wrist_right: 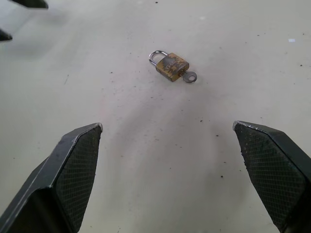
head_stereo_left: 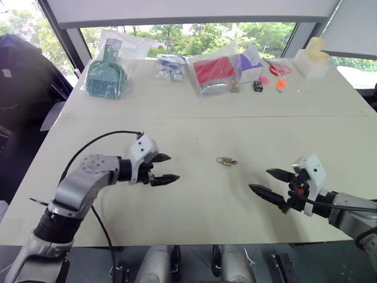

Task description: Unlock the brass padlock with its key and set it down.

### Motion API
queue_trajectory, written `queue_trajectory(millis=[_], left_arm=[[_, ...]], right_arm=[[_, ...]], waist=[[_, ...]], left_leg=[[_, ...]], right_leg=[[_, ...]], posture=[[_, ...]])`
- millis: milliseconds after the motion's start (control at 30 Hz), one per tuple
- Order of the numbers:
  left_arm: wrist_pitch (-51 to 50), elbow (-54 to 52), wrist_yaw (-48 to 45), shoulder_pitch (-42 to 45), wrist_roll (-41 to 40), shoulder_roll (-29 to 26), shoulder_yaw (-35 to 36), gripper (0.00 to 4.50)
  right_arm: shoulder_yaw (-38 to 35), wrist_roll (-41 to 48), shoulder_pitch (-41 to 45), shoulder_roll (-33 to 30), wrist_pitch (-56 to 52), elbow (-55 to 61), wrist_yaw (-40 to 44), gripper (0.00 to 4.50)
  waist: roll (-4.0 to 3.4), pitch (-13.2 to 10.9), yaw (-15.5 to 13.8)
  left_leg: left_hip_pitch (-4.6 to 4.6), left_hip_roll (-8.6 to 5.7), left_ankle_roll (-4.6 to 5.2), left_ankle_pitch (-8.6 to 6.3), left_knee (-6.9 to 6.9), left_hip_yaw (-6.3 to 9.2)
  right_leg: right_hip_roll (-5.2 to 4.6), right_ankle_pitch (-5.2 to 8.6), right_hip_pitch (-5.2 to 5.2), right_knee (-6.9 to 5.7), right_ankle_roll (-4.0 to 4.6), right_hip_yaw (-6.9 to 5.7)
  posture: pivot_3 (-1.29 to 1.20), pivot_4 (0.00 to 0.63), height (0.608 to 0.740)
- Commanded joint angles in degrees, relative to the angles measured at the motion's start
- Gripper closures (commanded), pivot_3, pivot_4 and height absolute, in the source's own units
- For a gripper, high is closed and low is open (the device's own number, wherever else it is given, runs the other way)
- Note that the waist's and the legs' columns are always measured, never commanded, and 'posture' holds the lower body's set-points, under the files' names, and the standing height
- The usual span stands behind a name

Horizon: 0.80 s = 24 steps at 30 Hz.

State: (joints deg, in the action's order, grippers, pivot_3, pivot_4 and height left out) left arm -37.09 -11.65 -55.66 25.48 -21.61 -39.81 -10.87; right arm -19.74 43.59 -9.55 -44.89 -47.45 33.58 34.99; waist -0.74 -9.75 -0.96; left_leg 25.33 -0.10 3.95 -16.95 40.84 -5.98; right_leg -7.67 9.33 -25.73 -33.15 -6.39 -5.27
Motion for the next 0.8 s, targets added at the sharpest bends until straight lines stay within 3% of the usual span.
queue_trajectory(millis=[33, 133, 333, 433, 567, 800], left_arm=[[7.4, 6.5, -6.0, 8.4, 8.6, -3.8, -6.0, 0.57], [10.2, 15.5, -8.9, 17.4, 10.0, -0.2, -7.9, 0.57], [18.9, 38.5, -16.4, 34.6, 12.8, 16.1, -12.3, 0.57], [25.4, 49.1, -18.4, 38.7, 16.0, 22.5, -14.4, 0.57], [33.6, 65.5, -14.6, 43.4, 22.4, 31.8, -16.6, 0.57], [37.9, 78.2, -10.9, 47.3, 26.6, 40.3, -14.8, 0.57]], right_arm=[[-2.1, 1.4, 0.6, -0.4, -0.3, 1.9, -0.1, 0.02], [-3.7, 1.7, 0.0, -0.6, -0.8, 2.3, -0.3, 0.02], [-3.6, 0.8, -1.1, 2.1, -0.2, 3.4, -2.9, 0.02], [-2.8, 0.6, -1.3, 3.4, -0.1, 4.4, -4.4, 0.02], [-2.7, 0.5, -2.2, 5.0, -0.1, 6.1, -6.5, 0.02], [-2.7, 0.8, -4.4, 7.2, 0.1, 8.4, -9.0, 0.02]], waist=[[-0.01, 0.0, 0.0], [0.01, 0.0, -0.6], [0.08, 0.0, -1.8], [0.11, 0.0, -1.3], [0.16, -0.1, -1.3], [0.21, -0.1, -1.4]], left_leg=[[0.00, 0.00, 0.00, 0.00, 0.00, -0.02], [0.02, -0.02, 0.01, 0.00, 0.00, -0.02], [0.05, -0.06, 0.13, -0.04, 0.18, -0.01], [0.06, -0.07, 0.20, -0.08, 0.19, -0.02], [0.05, -0.05, 0.22, -0.07, 0.18, -0.03], [0.08, -0.04, 0.26, -0.09, 0.20, -0.01]], right_leg=[[0.01, 0.00, -0.01, 0.00, 0.00, 0.00], [0.00, 0.00, 0.00, 0.01, 0.00, 0.00], [-0.02, -0.01, 0.10, 0.07, -0.01, -0.01], [-0.03, -0.01, 0.10, 0.07, -0.02, -0.01], [-0.01, -0.01, 0.06, 0.02, -0.02, -0.01], [-0.03, -0.01, 0.06, 0.04, -0.03, -0.01]], posture=[[0.00, 0.150, 0.735], [0.00, 0.150, 0.735], [0.00, 0.150, 0.735], [0.00, 0.150, 0.735], [0.00, 0.150, 0.735], [0.00, 0.150, 0.735]])
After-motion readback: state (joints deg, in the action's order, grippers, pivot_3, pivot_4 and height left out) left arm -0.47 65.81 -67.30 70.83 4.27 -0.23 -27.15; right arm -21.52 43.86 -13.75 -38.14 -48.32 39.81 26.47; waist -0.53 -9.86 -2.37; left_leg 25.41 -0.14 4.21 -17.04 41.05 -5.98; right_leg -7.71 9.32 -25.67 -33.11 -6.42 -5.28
